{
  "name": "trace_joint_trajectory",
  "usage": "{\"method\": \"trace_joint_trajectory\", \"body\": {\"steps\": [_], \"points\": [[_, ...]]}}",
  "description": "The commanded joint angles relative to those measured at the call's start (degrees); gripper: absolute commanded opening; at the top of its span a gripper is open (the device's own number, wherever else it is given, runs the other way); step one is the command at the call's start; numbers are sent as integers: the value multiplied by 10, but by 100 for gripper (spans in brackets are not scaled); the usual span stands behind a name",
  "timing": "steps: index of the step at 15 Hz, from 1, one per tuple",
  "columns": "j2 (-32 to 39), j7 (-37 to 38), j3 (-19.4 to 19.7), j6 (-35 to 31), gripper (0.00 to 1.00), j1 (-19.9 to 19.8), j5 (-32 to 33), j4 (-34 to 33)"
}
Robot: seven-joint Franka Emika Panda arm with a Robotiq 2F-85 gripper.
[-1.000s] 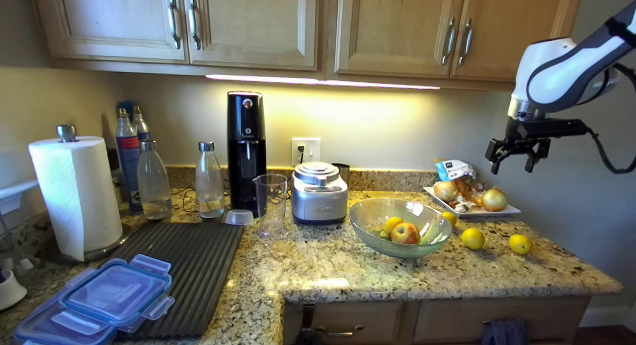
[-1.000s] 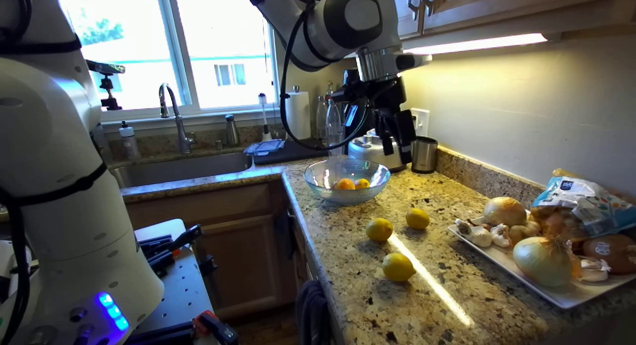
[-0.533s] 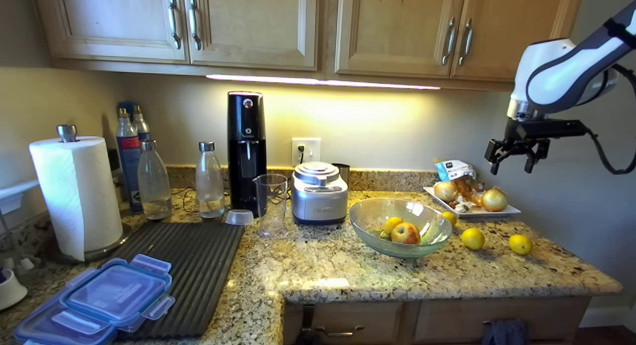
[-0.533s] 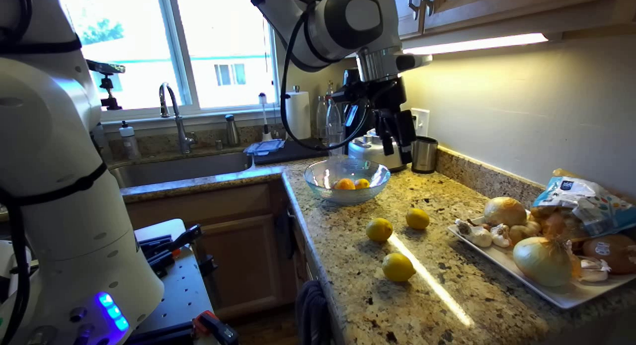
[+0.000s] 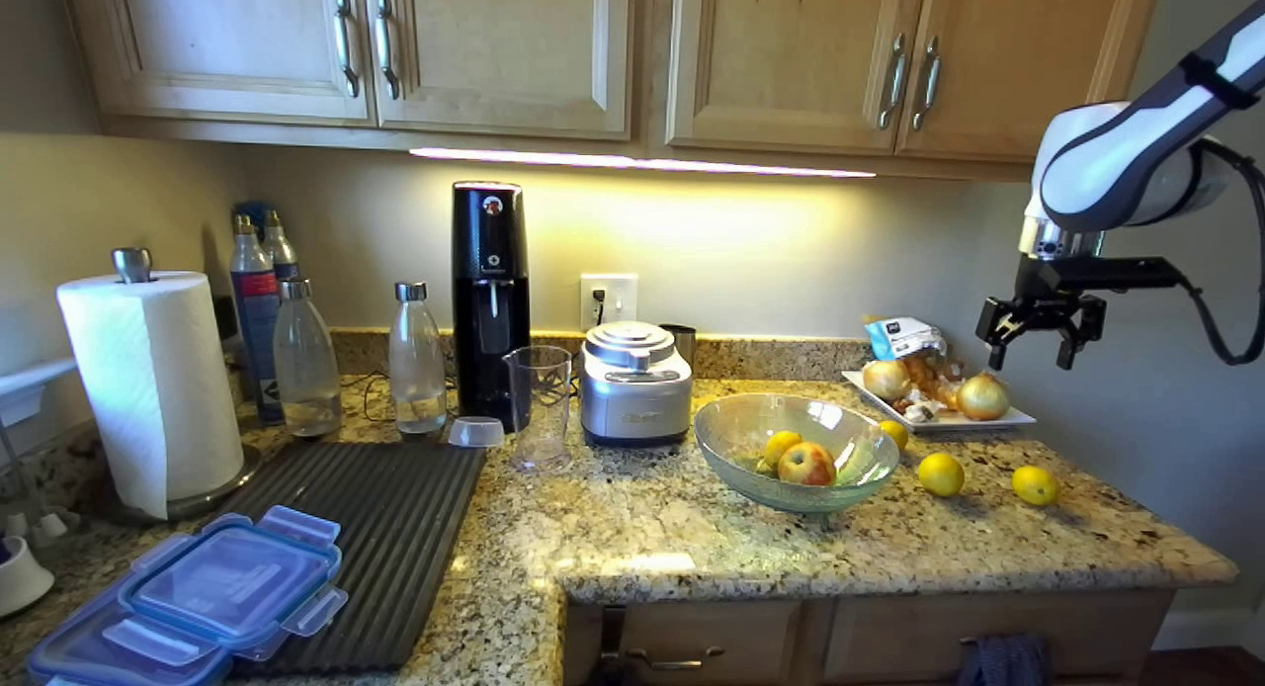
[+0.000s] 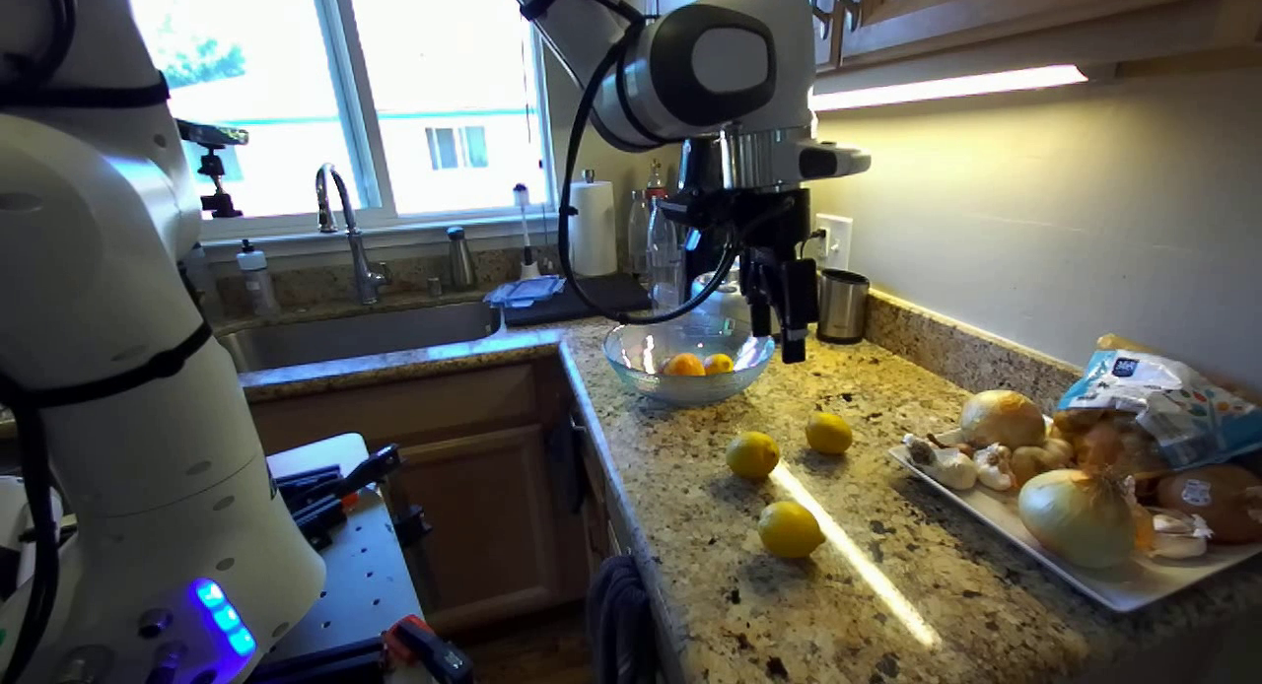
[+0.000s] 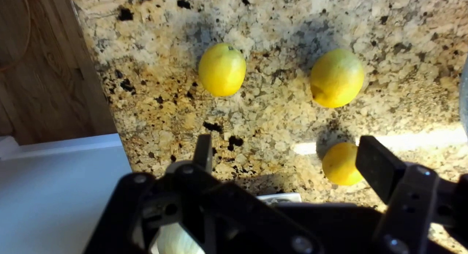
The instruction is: Put all the apples on the table into the colourless bowl
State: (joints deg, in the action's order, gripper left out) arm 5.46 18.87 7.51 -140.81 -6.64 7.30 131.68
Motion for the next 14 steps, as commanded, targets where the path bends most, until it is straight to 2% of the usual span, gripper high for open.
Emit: {"method": "trace_joint_trajectory", "body": {"steps": [1,7,14], "points": [[3,-27,15,-15,100,-14,-28,6],[52,27,40,-81,100,-17,-39,9],[120,87,60,-97,100,-4,-48,-4]]}}
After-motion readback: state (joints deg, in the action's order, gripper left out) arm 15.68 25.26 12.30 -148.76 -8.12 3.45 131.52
